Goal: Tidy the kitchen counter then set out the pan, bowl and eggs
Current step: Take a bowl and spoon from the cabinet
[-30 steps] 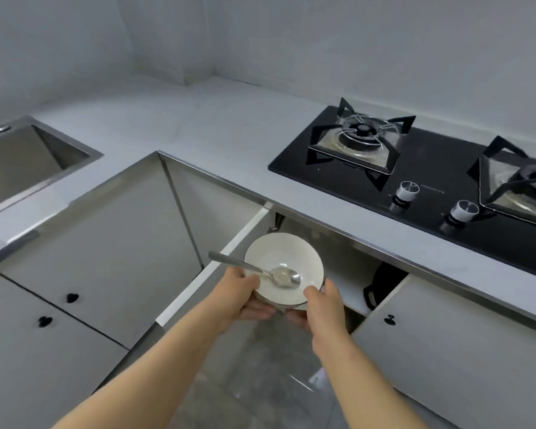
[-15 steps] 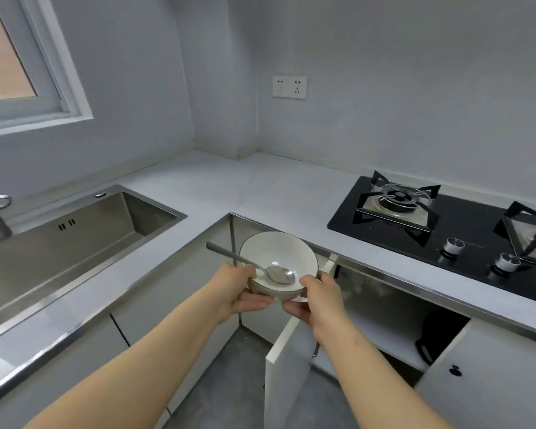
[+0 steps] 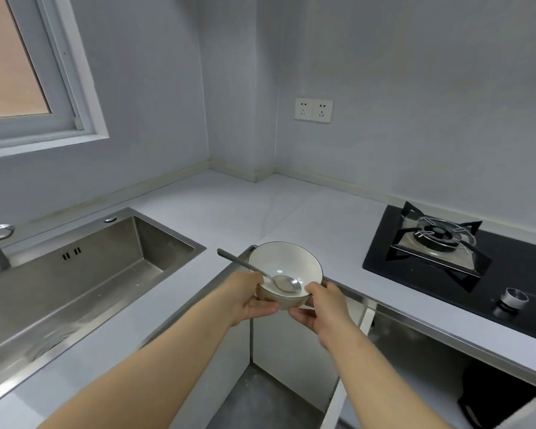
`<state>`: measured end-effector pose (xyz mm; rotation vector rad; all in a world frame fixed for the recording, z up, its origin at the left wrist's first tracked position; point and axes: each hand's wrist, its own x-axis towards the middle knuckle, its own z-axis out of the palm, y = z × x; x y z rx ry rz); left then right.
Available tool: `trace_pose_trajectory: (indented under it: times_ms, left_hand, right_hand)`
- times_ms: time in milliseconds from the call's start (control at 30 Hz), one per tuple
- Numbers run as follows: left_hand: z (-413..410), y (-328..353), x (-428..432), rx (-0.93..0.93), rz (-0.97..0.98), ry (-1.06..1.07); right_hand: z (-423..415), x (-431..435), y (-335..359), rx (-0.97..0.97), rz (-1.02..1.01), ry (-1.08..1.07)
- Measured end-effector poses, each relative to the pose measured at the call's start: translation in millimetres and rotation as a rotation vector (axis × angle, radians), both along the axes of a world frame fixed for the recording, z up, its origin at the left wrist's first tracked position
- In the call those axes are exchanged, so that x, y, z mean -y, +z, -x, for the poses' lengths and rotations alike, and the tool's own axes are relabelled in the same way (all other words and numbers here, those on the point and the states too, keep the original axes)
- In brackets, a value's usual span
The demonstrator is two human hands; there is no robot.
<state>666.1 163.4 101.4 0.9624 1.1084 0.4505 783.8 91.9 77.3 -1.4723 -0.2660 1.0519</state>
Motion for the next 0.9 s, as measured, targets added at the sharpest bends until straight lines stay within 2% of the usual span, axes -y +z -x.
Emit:
trace_pose_trajectory:
  times_ms: [200,633,900]
  left_hand:
    - [-49,1,-83,0.034,-0.005,0.025]
    - [-148,-10,-247,0.078,0.161,0.148]
    - [-210,-36,-375,0.023,0.147,0.089]
  right_hand:
    - [-47,-81,2,-0.02,-0.015,-0.014]
    - [-151,-220,11,0.064,0.053,-0.064]
    - [-200,-329,-4,0.066,0.128,-0.133]
